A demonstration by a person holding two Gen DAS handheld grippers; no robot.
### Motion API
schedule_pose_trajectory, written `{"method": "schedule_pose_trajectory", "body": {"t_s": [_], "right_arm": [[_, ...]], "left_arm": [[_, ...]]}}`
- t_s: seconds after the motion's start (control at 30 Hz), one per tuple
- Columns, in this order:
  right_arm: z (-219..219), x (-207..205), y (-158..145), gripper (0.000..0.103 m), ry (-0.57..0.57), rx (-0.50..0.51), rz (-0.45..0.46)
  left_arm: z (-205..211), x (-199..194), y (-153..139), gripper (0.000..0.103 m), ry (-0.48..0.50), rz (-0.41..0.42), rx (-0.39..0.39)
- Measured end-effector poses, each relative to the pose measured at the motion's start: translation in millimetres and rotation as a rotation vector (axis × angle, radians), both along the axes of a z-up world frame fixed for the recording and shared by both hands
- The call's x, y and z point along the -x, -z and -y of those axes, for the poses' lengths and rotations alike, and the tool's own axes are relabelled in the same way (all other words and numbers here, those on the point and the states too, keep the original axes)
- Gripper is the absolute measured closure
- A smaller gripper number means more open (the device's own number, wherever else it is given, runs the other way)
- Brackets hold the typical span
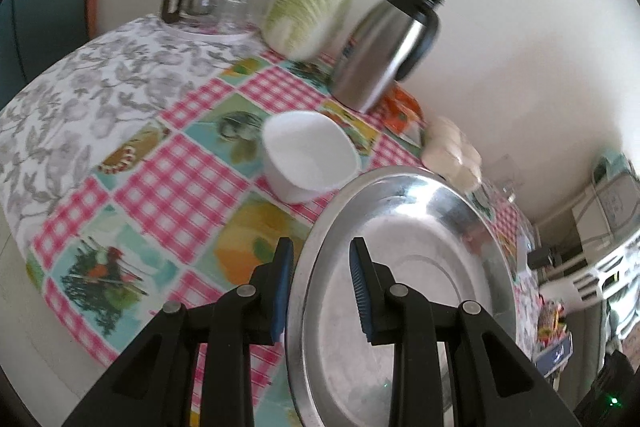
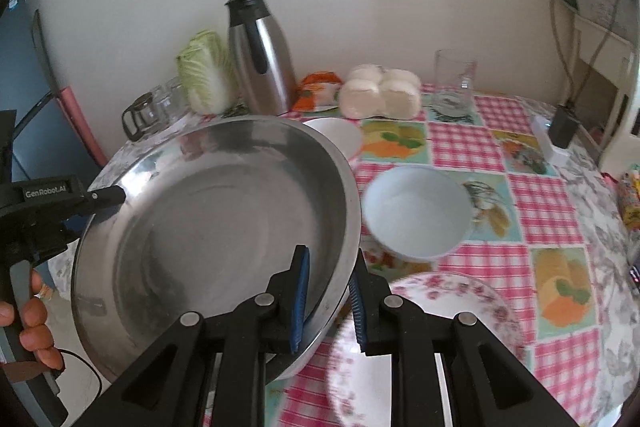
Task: Organize plates and bowls
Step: 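Lift the steel basin with both grippers and carry it over the square white plate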
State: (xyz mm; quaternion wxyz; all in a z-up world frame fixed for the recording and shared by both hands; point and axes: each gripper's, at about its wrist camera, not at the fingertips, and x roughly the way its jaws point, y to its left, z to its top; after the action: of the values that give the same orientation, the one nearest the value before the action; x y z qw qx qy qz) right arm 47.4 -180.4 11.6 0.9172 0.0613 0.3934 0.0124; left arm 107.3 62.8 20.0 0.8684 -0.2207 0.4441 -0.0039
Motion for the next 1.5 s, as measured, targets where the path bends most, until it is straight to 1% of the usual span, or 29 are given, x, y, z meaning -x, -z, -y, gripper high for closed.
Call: {"method": "schedule_pose_trajectory", "body": {"t_s": [0.17,0.33,0.5,0.8,0.93,1.2,1.5], "right_arm": [[27,6,5,0.082,0.052,-0.031,-0.011],[39,4,14,0.082,0.082,-0.038,-0.039],[35,-2,31,0.082,0.081,-0.031,-0.093],[23,-13,49,0.082,0.073,-0.020,-0.145],[18,-18,55,0.082,0.067,-0.011,-0.160],[10,-23,61,0.082,0.063,0.010,-0.172],[0,-27,66,0.082,0.044,0.035,-0.184]], "left_arm": [[27,-2,4,0.073,0.071,-0.008,-0.022],[36,-7,18,0.073,0.099,-0.051,-0.030],[33,-11,30,0.073,0.089,-0.101,-0.037],[24,-17,47,0.073,0.073,-0.151,-0.048],[20,-20,52,0.073,0.065,-0.166,-0.048],[19,-25,59,0.073,0.061,-0.186,-0.080],[9,-29,68,0.073,0.030,-0.212,-0.065]]}}
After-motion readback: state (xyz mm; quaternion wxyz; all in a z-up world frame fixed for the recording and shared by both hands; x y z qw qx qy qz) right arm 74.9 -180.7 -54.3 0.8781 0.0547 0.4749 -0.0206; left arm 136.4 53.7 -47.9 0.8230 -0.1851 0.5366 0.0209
